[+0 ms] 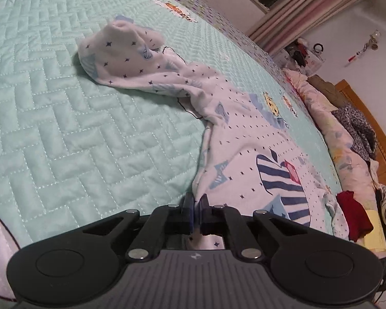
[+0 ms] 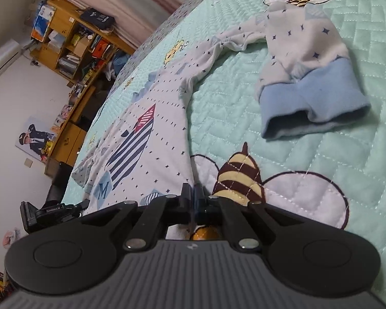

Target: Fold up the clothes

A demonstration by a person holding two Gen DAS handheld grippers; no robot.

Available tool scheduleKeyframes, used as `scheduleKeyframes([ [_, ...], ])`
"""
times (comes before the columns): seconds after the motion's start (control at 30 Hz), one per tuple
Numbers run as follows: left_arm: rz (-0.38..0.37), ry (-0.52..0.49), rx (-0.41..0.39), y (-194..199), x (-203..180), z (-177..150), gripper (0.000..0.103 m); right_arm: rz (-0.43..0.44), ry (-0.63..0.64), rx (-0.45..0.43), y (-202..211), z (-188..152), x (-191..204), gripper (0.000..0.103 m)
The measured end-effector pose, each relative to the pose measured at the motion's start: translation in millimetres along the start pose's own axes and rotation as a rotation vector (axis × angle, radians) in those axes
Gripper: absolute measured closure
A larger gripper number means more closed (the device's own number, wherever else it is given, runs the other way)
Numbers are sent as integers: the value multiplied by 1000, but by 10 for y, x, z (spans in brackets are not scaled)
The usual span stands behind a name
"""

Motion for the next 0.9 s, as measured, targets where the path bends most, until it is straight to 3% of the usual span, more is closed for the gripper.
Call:
scheduleKeyframes([
  [0.13,-66,47,18,77,95,-22,90,67,-92,-5,64,-40,-109,97],
  [0.23,-91,54,30,216,125,-124,72,100,-107,0,179,-174,-101,82],
  [0.37,-109,33,41,378,81,-330,46,117,-96,21,277,-395,-79,77],
  [0.43,-73,-8,53,385,3,-403,44,103,-72,31,278,-453,-37,77],
  [0.53,16,-77,66,349,-120,-470,48,43,-2,47,252,-452,75,77],
  [0.63,122,-147,111,278,-179,-510,100,-22,73,58,235,-436,184,80],
  [0.67,124,-145,109,275,-164,-521,100,-41,94,59,234,-434,208,85],
  [0.7,130,-141,97,304,-136,-522,100,-58,101,57,243,-432,211,99],
  [0.8,122,-113,66,400,-20,-505,100,-71,68,20,333,-415,102,100],
  [0.9,110,-104,60,433,49,-517,99,-31,16,18,362,-434,-57,100],
])
Point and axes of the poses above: each gripper's, at about its wrist camera, not at the fingertips, and y roughly against the way its jaws point, x to its left, z to its top, the point moved 5 cm from there along -y, roughly the way its jaws point, and after that the axes turned 12 degrees about x, right-handed, at the moved point
